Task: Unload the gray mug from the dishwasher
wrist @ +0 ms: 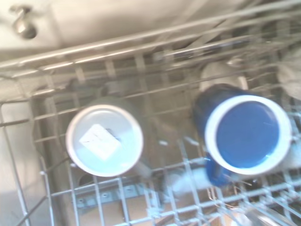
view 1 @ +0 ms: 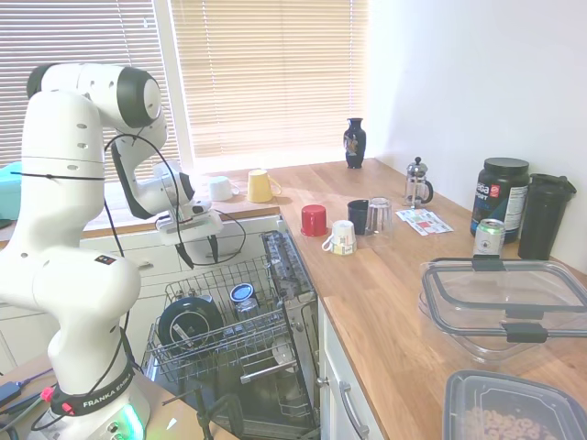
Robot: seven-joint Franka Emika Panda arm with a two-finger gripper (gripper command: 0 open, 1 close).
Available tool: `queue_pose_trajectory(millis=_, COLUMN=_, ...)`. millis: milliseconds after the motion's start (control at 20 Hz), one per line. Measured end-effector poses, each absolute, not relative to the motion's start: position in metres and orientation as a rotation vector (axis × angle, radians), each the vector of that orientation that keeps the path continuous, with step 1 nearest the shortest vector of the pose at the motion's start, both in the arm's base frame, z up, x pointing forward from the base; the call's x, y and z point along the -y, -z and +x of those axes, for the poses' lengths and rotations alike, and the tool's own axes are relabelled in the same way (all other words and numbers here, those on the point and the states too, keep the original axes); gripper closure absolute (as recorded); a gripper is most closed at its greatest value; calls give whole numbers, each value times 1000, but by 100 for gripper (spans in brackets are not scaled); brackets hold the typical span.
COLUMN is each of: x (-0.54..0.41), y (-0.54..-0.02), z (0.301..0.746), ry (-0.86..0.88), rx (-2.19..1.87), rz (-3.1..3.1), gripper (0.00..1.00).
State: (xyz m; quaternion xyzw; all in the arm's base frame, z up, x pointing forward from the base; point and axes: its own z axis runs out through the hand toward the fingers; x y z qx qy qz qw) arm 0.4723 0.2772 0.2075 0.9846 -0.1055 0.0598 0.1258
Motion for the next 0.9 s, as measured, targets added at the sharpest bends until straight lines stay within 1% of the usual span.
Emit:
queue_pose_trajectory(millis=500, x=-270, y=-116, z=474, ry=-64, rx=143, rz=2778, gripper=0)
queue_pose_trajectory(millis=650, x=-270, y=-104, z=485, ry=-51, rx=115, rz=2771, gripper=0)
queue_pose_trajectory(millis=900, x=-273, y=-103, z=494, ry=-21, rx=50, rz=2746, gripper=0)
